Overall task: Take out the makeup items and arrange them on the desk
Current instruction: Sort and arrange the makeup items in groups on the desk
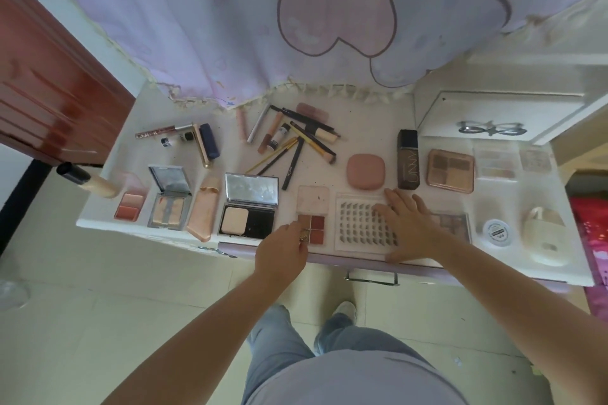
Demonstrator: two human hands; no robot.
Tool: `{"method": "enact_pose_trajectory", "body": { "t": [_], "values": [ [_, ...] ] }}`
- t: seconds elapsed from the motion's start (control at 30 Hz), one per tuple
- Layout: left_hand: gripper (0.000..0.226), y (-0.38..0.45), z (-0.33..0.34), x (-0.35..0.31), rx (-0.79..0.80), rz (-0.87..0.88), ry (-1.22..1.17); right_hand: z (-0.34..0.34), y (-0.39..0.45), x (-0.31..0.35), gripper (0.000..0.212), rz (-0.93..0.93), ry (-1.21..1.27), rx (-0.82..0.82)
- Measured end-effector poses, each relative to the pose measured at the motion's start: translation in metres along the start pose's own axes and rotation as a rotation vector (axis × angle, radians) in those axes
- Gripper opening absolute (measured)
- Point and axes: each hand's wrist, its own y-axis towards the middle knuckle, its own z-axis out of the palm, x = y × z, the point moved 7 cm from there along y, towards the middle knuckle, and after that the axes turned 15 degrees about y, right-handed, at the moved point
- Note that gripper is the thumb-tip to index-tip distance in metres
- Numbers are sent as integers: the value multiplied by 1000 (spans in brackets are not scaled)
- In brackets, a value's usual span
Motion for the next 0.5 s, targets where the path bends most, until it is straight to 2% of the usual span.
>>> {"method": "enact_pose_trajectory", "body": {
  "t": [0.1, 0.2, 0.33, 0.47, 0.5],
  "values": [
    [29, 3, -7, -12, 29, 104, -55, -5, -1, 6, 102, -33, 1, -31],
    [34, 7, -14, -18, 113, 126, -248, -13, -9, 13, 99, -21, 197, -39],
    [72, 12, -23, -28, 411, 136, -733, -44, -32, 28, 100, -63, 477, -46],
    [115, 22, -67, -42, 432, 284, -947, -90, -62, 43, 98, -138, 569, -92],
    [119, 23, -81, -47, 436, 340, -991, -101, -69, 44, 96, -144, 587, -113]
  ]
}}
